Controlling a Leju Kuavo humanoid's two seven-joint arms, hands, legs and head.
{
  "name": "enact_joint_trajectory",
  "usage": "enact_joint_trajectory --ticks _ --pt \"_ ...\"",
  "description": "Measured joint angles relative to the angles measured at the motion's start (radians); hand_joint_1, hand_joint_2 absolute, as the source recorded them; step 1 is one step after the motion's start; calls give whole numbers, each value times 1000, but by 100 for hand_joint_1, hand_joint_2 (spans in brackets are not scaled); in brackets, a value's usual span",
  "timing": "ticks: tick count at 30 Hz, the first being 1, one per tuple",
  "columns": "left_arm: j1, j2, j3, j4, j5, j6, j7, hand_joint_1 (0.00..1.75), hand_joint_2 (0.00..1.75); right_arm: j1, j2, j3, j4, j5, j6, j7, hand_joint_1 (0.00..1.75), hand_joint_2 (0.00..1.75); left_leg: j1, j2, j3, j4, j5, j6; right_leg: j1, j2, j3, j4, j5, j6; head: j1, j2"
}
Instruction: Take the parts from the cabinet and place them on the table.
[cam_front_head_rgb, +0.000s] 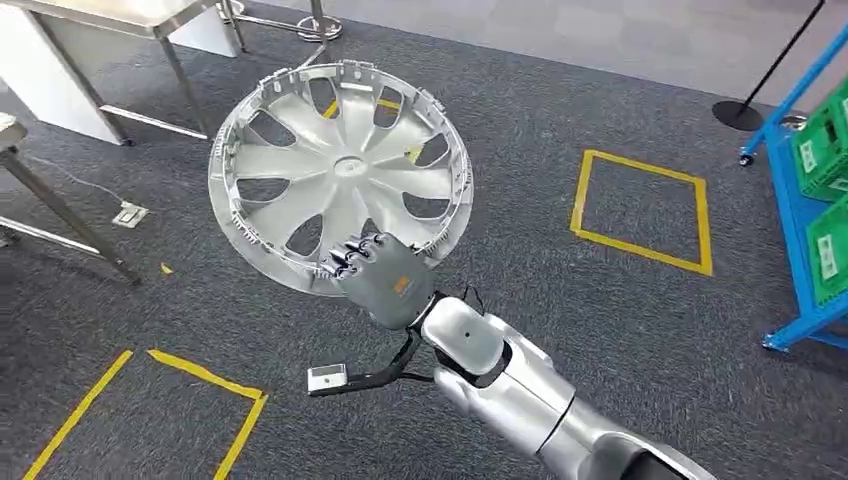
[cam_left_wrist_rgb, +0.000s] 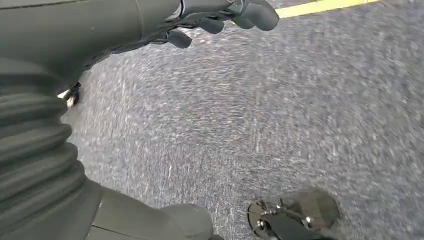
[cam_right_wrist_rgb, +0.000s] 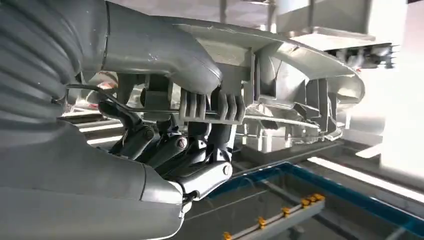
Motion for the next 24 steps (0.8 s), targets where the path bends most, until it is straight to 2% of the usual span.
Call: enact_joint_trajectory --ticks 1,2,3,4,5,6,7,8,9,10,11,12,13,14,15,16,17,18,21,22,23,24 --pt "2 -1 0 0 -4 4 -2 0 175 -3 0 3 0 -5 -2 -5 175 175 1 -13 -1 1 1 -3 0 43 46 -92 36 -7 0 0" --pt "4 -2 0 0 -5 4 -3 0 175 -5 1 5 1 -7 -4 -9 175 175 -1 -21 -6 3 3 -10 -3 92 58 -127 21 -11 -2 0" --pt "5 -1 0 0 -5 4 -3 0 175 -7 4 8 2 -9 -6 -13 175 175 3 -34 -11 2 6 -19 0 72 57 -131 27 -10 2 0" --pt "8 -1 0 0 -6 4 -3 0 175 -8 6 10 3 -9 -8 -14 175 175 7 -43 -15 -1 9 -27 5 62 56 -129 27 -12 2 0" --pt "13 -1 0 1 -6 4 -1 0 175 -8 8 12 4 -10 -9 -15 175 175 10 -55 -16 -7 14 -35 8 52 56 -130 28 -18 3 0" --pt "16 0 0 2 -7 1 2 0 175 -8 12 13 4 -11 -9 -15 175 175 4 -70 -20 -12 19 -44 1 38 65 -142 36 -27 3 0" --pt "18 5 0 2 -7 -1 10 0 175 -8 14 13 5 -14 -8 -12 175 175 6 -45 -25 -3 13 -42 -5 19 69 -153 44 -32 4 0" --pt "18 5 0 2 -7 -2 14 0 175 -8 17 13 5 -15 -8 -9 175 175 -2 13 -43 31 -17 -44 -3 9 71 -158 48 -41 -8 0" --pt "16 6 0 2 -5 1 20 0 175 -8 16 13 6 -14 -7 -6 175 175 -1 48 -72 94 -53 -47 -3 -6 70 -158 48 -42 -9 0" --pt "15 8 0 1 3 7 23 0 175 -5 13 13 6 -12 -8 -1 175 175 1 69 -108 176 -92 -51 0 -22 70 -157 47 -43 -10 0" --pt "15 9 2 1 15 13 31 0 175 -1 11 13 7 -10 -9 2 175 175 3 77 -142 252 -121 -55 1 -39 70 -156 45 -46 -9 0" --pt "16 9 5 1 22 16 38 0 175 4 9 13 8 -10 -10 7 175 175 5 80 -159 292 -127 -59 1 -54 70 -155 44 -45 -10 0" --pt "18 9 8 2 24 17 47 0 175 8 8 14 8 -10 -11 11 175 175 7 83 -149 276 -110 -62 0 -67 70 -154 42 -43 -10 0" --pt "20 10 8 2 18 17 64 0 175 10 8 14 10 -10 -11 15 175 175 10 88 -117 221 -78 -64 -1 -79 70 -152 39 -40 -9 0" --pt "22 12 8 2 13 17 75 0 175 12 8 14 11 -10 -11 18 175 175 12 98 -68 134 -39 -66 -2 -90 71 -149 36 -36 -10 0" --pt "22 14 8 1 13 15 85 0 175 12 8 14 13 -9 -12 19 175 175 12 126 -12 36 -5 -68 -4 -101 71 -144 32 -30 -10 0" --pt "19 13 11 2 27 12 94 0 175 12 8 14 15 -6 -14 20 175 175 4 157 8 8 -21 -59 4 -108 69 -139 27 -22 -11 0" --pt "19 13 19 1 43 11 97 0 175 12 8 14 18 -4 -15 21 175 175 7 147 5 0 -10 -47 6 -115 68 -133 23 -17 -5 0" --pt "22 14 49 1 87 4 89 0 175 13 11 16 19 8 -21 31 175 175 2 117 -4 5 -11 -27 4 -139 76 -138 23 -1 -4 0" --pt "23 14 55 1 88 3 87 0 175 12 13 16 19 8 -22 35 175 175 9 106 0 0 -6 -19 0 -130 74 -135 15 9 -3 0" --pt "23 14 59 1 89 3 87 0 175 12 13 16 19 8 -25 37 175 175 11 97 -1 0 -5 -14 -4 -72 63 -103 -9 14 -2 0" --pt "21 14 61 1 89 3 89 0 175 13 12 16 20 9 -29 37 175 175 11 88 -3 0 -3 -8 -7 -39 35 -41 -46 16 1 0"
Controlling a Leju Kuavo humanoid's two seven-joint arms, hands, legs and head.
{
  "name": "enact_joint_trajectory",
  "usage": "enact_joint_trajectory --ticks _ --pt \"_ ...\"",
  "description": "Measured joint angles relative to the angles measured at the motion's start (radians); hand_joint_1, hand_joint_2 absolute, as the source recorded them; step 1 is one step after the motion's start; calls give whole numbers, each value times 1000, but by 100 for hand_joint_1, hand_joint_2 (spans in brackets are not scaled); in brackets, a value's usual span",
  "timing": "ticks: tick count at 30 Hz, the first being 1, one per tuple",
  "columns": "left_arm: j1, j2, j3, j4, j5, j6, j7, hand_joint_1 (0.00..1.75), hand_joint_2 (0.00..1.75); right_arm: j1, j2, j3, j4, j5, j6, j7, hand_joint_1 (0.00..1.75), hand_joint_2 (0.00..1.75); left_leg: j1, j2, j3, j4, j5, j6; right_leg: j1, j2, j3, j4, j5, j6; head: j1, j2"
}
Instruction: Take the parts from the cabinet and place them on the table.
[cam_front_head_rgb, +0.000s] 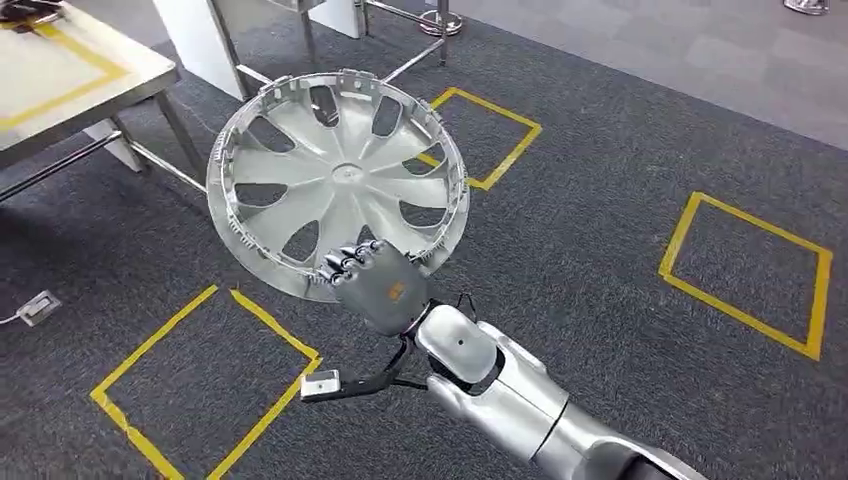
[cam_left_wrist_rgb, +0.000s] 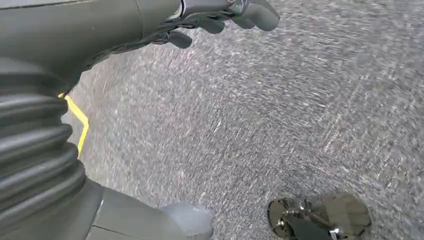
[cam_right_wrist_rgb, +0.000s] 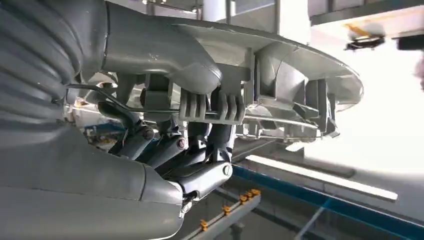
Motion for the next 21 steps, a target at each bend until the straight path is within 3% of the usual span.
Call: enact_joint_trajectory --ticks 2,3,4,5,6,7,8,9,10,12,13,14,15,16,18,19,20,21 --pt "-2 -1 6 0 0 0 4 0 175 5 -5 0 4 1 -1 0 175 175 -2 -24 -3 0 1 4 1 20 -81 167 -72 3 2 0" --pt "-1 -1 11 0 1 0 5 0 175 9 -5 0 5 2 -1 0 175 175 -3 -37 -5 2 2 5 2 22 -109 219 -82 1 2 0" --pt "0 -1 15 0 2 0 8 0 175 12 -6 0 6 2 -1 0 175 175 -3 -51 -6 2 3 5 3 22 -113 220 -68 -2 2 0" --pt "1 -1 16 0 6 0 11 0 175 12 -7 0 7 2 0 1 175 175 -3 -64 -6 3 4 4 3 24 -97 181 -37 -6 2 0" --pt "1 -1 19 0 10 0 12 0 175 12 -7 0 8 2 2 1 175 175 -3 -82 -6 4 6 1 4 31 -52 89 15 -13 2 0" --pt "0 -1 23 0 11 0 8 0 175 12 -7 0 8 3 2 0 175 175 -3 -97 -6 4 8 -2 4 53 -2 -11 59 -21 2 0" --pt "0 -5 24 0 11 0 0 0 175 11 -7 0 8 4 2 -1 175 175 1 -105 -8 4 10 -5 5 108 29 -81 66 -31 2 0" --pt "-1 -6 26 0 11 0 -8 0 175 12 -8 0 8 7 2 -3 175 175 -4 -116 -13 5 13 -14 7 121 33 -93 64 -30 -1 0" --pt "-3 -6 27 -1 11 -1 -13 0 175 11 -8 0 8 8 1 -3 175 175 2 -126 -17 2 17 -21 11 105 32 -92 66 -29 5 0" --pt "0 -7 29 1 9 -2 -23 0 175 12 -8 0 7 10 2 -3 175 175 6 -148 -19 -10 26 -37 17 86 32 -94 69 -37 5 0" --pt "1 -6 30 0 9 -3 -25 0 175 13 -8 0 4 10 2 -2 175 175 3 -160 -28 -11 30 -44 1 67 40 -110 80 -45 5 0" --pt "1 -5 30 1 9 -3 -27 0 175 12 -8 0 3 10 4 0 175 175 -3 -109 -35 6 15 -44 4 54 44 -117 84 -50 3 0" --pt "1 -5 30 0 9 -5 -27 0 175 13 -8 0 2 10 3 0 175 175 -5 -54 -57 55 -21 -46 4 43 44 -119 87 -58 -8 0" --pt "-2 -5 30 0 8 -9 -29 0 175 15 -10 0 2 12 3 0 175 175 -4 -25 -91 133 -63 -51 6 28 43 -118 87 -58 -8 0" --pt "-4 -5 30 1 -3 -8 -31 0 175 23 -15 0 2 19 4 0 175 175 -1 -9 -153 276 -121 -57 8 -3 43 -116 84 -61 -9 0" --pt "-4 -5 29 1 -20 -6 -35 0 175 28 -16 0 2 22 5 3 175 175 -1 -6 -159 298 -119 -60 8 -19 43 -115 83 -61 -9 0" --pt "-4 -5 29 1 -27 -3 -37 0 175 33 -18 0 -1 25 6 8 175 175 0 -3 -139 264 -95 -62 8 -33 43 -113 80 -59 -9 0" --pt "-4 -5 29 0 -31 -1 -37 0 175 35 -18 0 -4 27 8 10 175 175 1 5 -95 191 -57 -63 7 -46 43 -111 77 -56 -9 0"
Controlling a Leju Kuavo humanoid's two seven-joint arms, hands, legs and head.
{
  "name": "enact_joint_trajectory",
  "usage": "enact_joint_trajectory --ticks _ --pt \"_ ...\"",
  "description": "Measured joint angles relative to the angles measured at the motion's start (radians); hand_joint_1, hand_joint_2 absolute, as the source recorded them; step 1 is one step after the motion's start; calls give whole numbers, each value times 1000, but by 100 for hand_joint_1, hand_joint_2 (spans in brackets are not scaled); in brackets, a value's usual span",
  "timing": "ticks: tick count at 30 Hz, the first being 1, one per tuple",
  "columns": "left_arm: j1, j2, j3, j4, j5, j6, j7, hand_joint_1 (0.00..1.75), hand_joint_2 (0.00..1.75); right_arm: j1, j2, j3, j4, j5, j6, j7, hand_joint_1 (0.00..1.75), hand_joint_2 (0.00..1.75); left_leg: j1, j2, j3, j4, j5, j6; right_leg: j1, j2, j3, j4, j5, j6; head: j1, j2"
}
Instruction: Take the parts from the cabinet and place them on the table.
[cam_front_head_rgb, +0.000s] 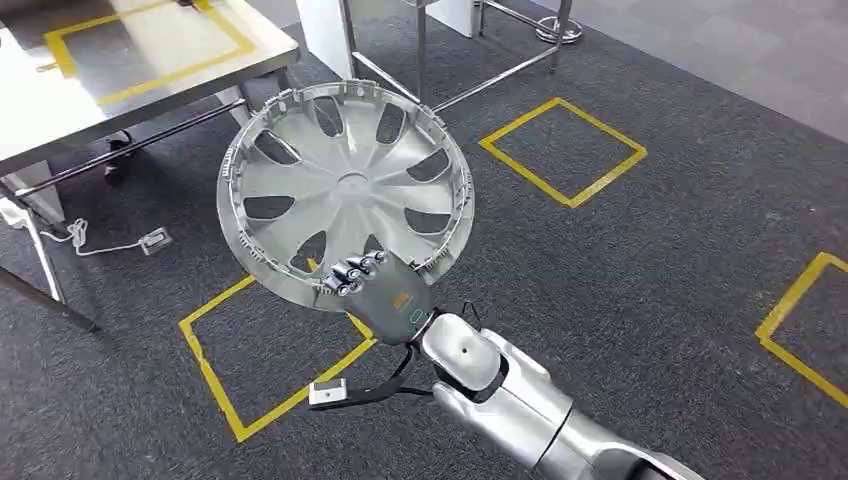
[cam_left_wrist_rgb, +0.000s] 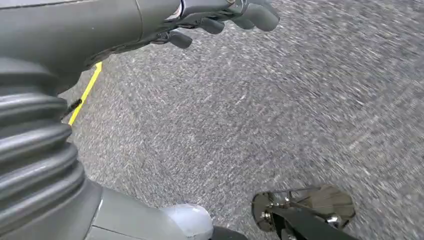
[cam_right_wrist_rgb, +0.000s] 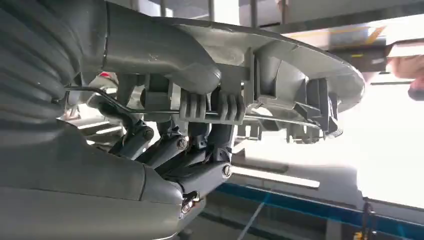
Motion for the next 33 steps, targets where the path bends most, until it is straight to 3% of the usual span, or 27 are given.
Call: enact_joint_trajectory --ticks 1,2,3,4,7,8,9,10,12,13,14,16,17,18,20,22,23,24,25,27,28,29,31,32,33 --pt "-1 0 0 0 -3 2 2 0 175 1 0 0 -3 1 3 2 175 175 0 18 52 -92 37 0 0 -11 1 4 -3 4 0 0" --pt "-2 0 0 0 -4 2 4 0 175 1 0 0 -7 2 6 3 175 175 -2 63 99 -175 55 3 1 -20 1 10 -9 10 0 0" --pt "-6 0 0 0 -4 2 9 0 175 1 -1 0 -10 3 7 5 175 175 -10 75 107 -185 44 17 11 -28 -2 14 -14 18 0 0" --pt "-7 0 0 0 -4 5 15 0 175 2 -2 0 -13 4 8 3 175 175 -8 59 104 -186 48 32 11 -36 -1 15 -16 21 5 0" --pt "-4 0 0 0 -5 32 64 0 175 4 -1 0 -19 10 7 0 175 175 -10 28 100 -189 49 51 9 -64 8 12 -19 36 6 0" --pt "-2 0 0 0 -6 39 77 0 175 5 0 0 -23 11 7 1 175 175 -3 16 104 -193 52 57 4 -45 6 20 -31 44 8 0" --pt "-2 1 0 0 -8 46 89 0 175 5 0 0 -24 11 6 1 175 175 -2 6 103 -194 53 59 1 7 -10 62 -61 49 9 0" --pt "-5 1 0 -1 -10 49 98 0 175 6 0 0 -26 11 6 1 175 175 -2 -4 101 -194 54 63 -2 36 -42 130 -97 52 13 0" --pt "-9 0 0 0 -13 53 111 0 175 11 -5 0 -26 14 6 -1 175 175 -2 -32 97 -192 55 66 -1 62 -123 292 -163 54 14 0" --pt "-7 1 0 0 -13 53 112 0 175 15 -6 0 -26 14 7 -2 175 175 -2 -45 96 -191 55 66 0 64 -142 325 -164 52 14 0" --pt "-5 1 0 0 -14 53 114 0 175 17 -6 0 -26 14 7 -1 175 175 -2 -59 97 -190 55 65 0 66 -138 309 -141 49 14 0" --pt "-4 1 0 0 -26 53 121 0 175 18 -6 0 -26 11 7 0 175 175 -2 -91 97 -188 57 61 -1 80 -67 155 -49 39 14 0" --pt "-4 0 0 0 -30 53 124 0 175 17 -7 0 -27 9 7 -1 175 175 -1 -104 96 -188 59 58 -2 114 -22 62 -9 32 14 0" --pt "-5 0 -1 0 -32 53 125 0 175 17 -9 0 -27 7 6 -7 175 175 -4 -113 92 -187 62 50 -4 164 -8 25 -24 29 12 0" --pt "-5 2 -1 0 -32 53 124 0 175 18 -10 0 -27 6 2 -14 175 175 0 -133 85 -191 70 36 1 142 -10 21 -17 30 13 0" --pt "0 2 -1 0 -32 54 121 0 175 18 -10 0 -27 2 -3 -17 175 175 3 -155 82 -202 79 19 2 122 -2 17 -11 18 14 0" --pt "2 4 -1 0 -32 55 119 0 175 16 -8 0 -27 0 -6 -17 175 175 4 -134 74 -193 73 19 -6 101 -1 7 -4 8 16 0" --pt "2 3 -1 0 -32 55 116 0 175 17 -8 0 -27 -1 -8 -18 175 175 -6 -81 62 -166 51 17 -6 94 -1 5 -2 0 7 0" --pt "-1 3 -1 0 -32 55 113 0 175 17 -8 0 -27 -2 -13 -20 175 175 -5 -39 29 -95 8 14 -3 79 -2 5 -1 -3 2 0" --pt "-4 3 -1 0 -33 57 104 0 175 18 -11 0 -27 -2 -14 -24 175 175 -4 -15 -39 59 -58 8 2 50 -2 5 -3 -6 2 0" --pt "-4 3 -2 0 -35 60 103 0 175 19 -11 0 -27 -3 -14 -27 175 175 -4 -13 -59 108 -70 7 3 35 -2 6 -3 -7 2 0" --pt "-2 3 -3 0 -42 63 103 0 175 19 -11 0 -27 -6 -14 -30 175 175 -4 -11 -56 108 -61 7 3 24 -2 6 -4 -8 2 0" --pt "-2 3 -10 0 -50 67 101 0 175 19 -11 0 -27 -8 -15 -32 175 175 -4 1 24 -31 10 9 3 -3 -1 7 -7 -5 2 0" --pt "-3 3 -11 0 -52 68 101 0 175 19 -11 0 -27 -8 -15 -32 175 175 -6 25 81 -130 47 13 4 -15 2 9 -9 -1 2 0" --pt "-5 3 -13 0 -54 68 101 0 175 19 -11 0 -27 -8 -16 -32 175 175 -14 81 111 -194 35 21 9 -24 2 11 -13 4 2 0"
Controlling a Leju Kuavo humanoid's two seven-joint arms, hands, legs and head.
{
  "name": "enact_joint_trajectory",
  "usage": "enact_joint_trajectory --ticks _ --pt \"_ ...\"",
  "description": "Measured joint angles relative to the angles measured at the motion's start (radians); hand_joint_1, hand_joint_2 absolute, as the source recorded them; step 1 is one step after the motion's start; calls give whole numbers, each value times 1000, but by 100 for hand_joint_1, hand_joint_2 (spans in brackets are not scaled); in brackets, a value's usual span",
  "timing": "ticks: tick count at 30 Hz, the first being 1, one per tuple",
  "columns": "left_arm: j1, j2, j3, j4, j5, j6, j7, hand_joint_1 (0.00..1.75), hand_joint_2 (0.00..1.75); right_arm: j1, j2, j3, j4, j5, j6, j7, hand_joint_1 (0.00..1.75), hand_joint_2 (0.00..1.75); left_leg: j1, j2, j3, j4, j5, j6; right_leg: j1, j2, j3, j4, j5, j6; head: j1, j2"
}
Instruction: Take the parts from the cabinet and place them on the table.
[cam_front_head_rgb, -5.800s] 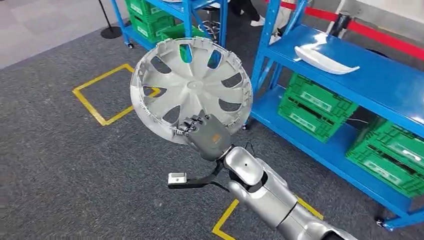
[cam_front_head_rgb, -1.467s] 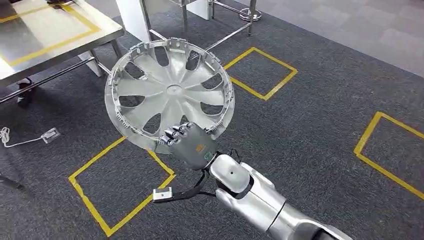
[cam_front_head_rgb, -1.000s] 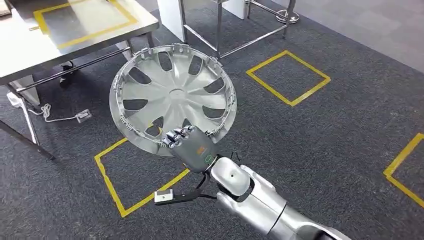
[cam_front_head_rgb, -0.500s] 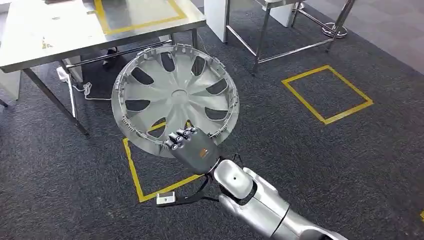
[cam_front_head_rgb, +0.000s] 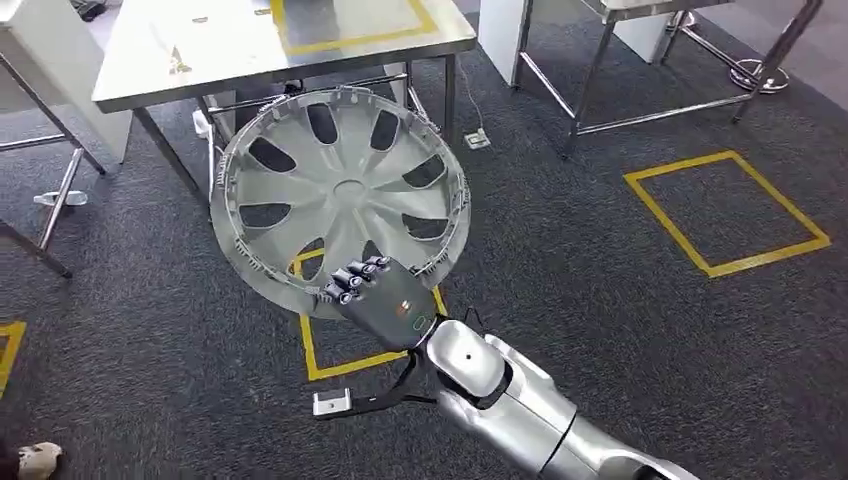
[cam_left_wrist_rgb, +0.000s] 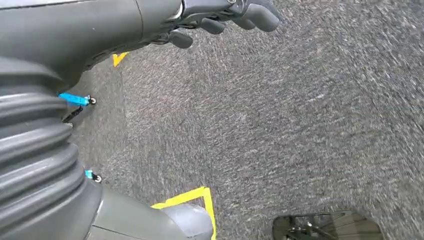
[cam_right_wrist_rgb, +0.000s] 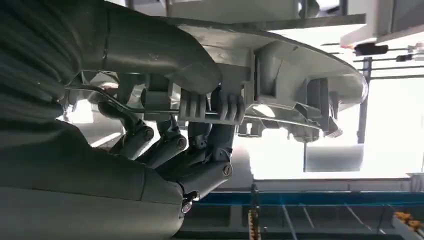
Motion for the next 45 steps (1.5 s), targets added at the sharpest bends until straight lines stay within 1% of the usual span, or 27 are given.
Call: enact_joint_trajectory --ticks 1,5,7,8,10,12,13,14,15,16,19,20,22,23,24,26,27,30,31,34,36,38,40,41,42,43,45 --pt "-2 0 -3 0 0 0 -1 0 175 -1 -1 0 0 0 -1 0 175 175 -1 -10 6 -2 9 14 6 -7 -2 3 -3 6 2 0" --pt "3 0 -5 0 0 3 -1 0 175 -3 -1 0 0 0 -4 0 175 175 2 -58 0 -7 17 35 5 -32 4 2 -10 28 5 0" --pt "0 0 -5 0 -1 4 -1 0 175 -5 -2 0 0 -2 -8 0 175 175 8 -78 -3 -9 22 44 -4 60 -29 83 -63 42 8 0" --pt "-2 0 -6 0 -2 4 -1 0 175 -5 -6 0 1 -2 -10 0 175 175 8 -90 -6 -8 24 47 -7 79 -67 163 -103 45 10 0" --pt "-2 -2 -7 0 -3 4 1 0 175 0 -10 0 3 -2 -11 -1 175 175 8 -116 -11 -7 26 48 -7 89 -139 305 -154 48 10 0" --pt "1 -2 -8 0 -3 4 3 0 175 5 -11 0 3 -2 -11 1 175 175 9 -141 -12 -3 27 47 -10 90 -140 297 -123 48 10 0" --pt "2 -2 -8 0 -3 3 3 0 175 6 -12 0 5 -3 -11 2 175 175 10 -160 -13 1 28 44 -13 96 -98 209 -67 46 10 0" --pt "2 -3 -9 0 -3 3 3 0 175 6 -12 0 5 -3 -11 3 175 175 11 -175 -15 4 29 40 -15 111 -49 110 -18 43 10 0" --pt "2 -5 -10 0 -4 2 3 0 175 5 -13 0 5 -4 -11 3 175 175 13 -185 -17 6 30 36 -21 158 -12 30 0 41 10 0" --pt "-1 -4 -11 0 -4 -2 3 0 175 5 -13 0 5 -4 -13 2 175 175 9 -197 -25 9 32 26 -16 176 -8 14 -12 40 10 0" --pt "5 -4 -12 1 -6 -11 7 0 175 5 -12 0 5 -2 -13 3 175 175 16 -225 -31 -5 47 2 -8 145 -13 15 -4 23 10 0" --pt "7 -3 -12 1 -6 -13 7 0 175 5 -10 0 5 -1 -13 6 175 175 15 -234 -41 -6 50 -5 -19 129 -7 4 6 12 9 0" --pt "8 0 -13 2 -8 -16 4 0 175 1 -8 0 5 -1 -12 15 175 175 8 -137 -65 48 6 -8 -18 112 -8 -1 13 -2 -1 0" --pt "7 0 -14 2 -10 -17 1 0 175 0 -8 -1 7 -3 -11 14 175 175 9 -116 -86 98 -26 -10 -16 105 -10 -1 13 -4 -1 0" --pt "4 2 -17 1 -11 -19 -4 0 175 0 -9 -4 11 -14 -11 7 175 175 10 -97 -133 210 -81 -14 -12 91 -11 0 13 -5 0 0" --pt "5 2 -20 2 -12 -22 -14 0 175 0 -10 -5 19 -21 -11 -3 175 175 11 -91 -169 309 -109 -17 -11 74 -13 0 13 -5 0 0" --pt "5 2 -20 2 -12 -23 -15 0 175 0 -10 -5 23 -23 -11 -4 175 175 11 -91 -152 288 -91 -16 -11 69 -13 1 13 -5 -1 0" --pt "4 3 -21 1 -13 -31 -11 0 175 -3 -8 -5 29 -23 -11 -5 175 175 10 -81 1 31 5 -6 -11 59 -12 4 8 3 -1 0" --pt "1 3 -21 2 -14 -34 -8 0 175 -4 -8 -5 30 -20 -12 -3 175 175 1 -74 14 4 -18 4 -3 57 -14 6 3 11 0 0" --pt "3 3 -21 2 -16 -35 0 0 175 -8 -5 -5 32 -18 -15 0 175 175 3 -82 7 -2 -14 27 -4 57 -9 15 17 32 0 0" --pt "3 3 -21 2 -16 -37 4 0 175 -8 -5 -5 32 -18 -14 2 175 175 7 -88 30 -8 -14 41 -9 64 -16 31 7 41 1 0" --pt "-1 3 -21 1 -18 -40 3 0 175 -9 -5 -6 32 -18 -15 2 175 175 7 -92 33 -8 -15 48 -12 85 -70 130 -44 50 4 0" --pt "0 3 -21 2 -18 -43 2 0 175 -3 -5 -6 32 -17 -14 2 175 175 6 -95 34 -7 -20 53 -11 90 -163 283 -105 55 5 0" --pt "1 3 -21 2 -18 -43 2 0 175 1 -5 -6 32 -17 -14 2 175 175 6 -99 36 -6 -24 53 -12 90 -193 321 -109 57 5 0" --pt "1 3 -21 1 -18 -43 2 0 175 5 -5 -6 32 -17 -13 4 175 175 6 -103 40 -5 -28 51 -12 90 -200 310 -88 56 4 0" --pt "1 3 -21 2 -18 -43 2 0 175 8 -5 -7 32 -18 -13 6 175 175 6 -107 47 -4 -34 49 -12 90 -181 248 -41 55 5 0" --pt "1 2 -21 2 -18 -43 0 0 175 8 -5 -8 32 -18 -12 7 175 175 6 -111 67 -4 -47 43 -11 92 -102 63 73 41 6 0"
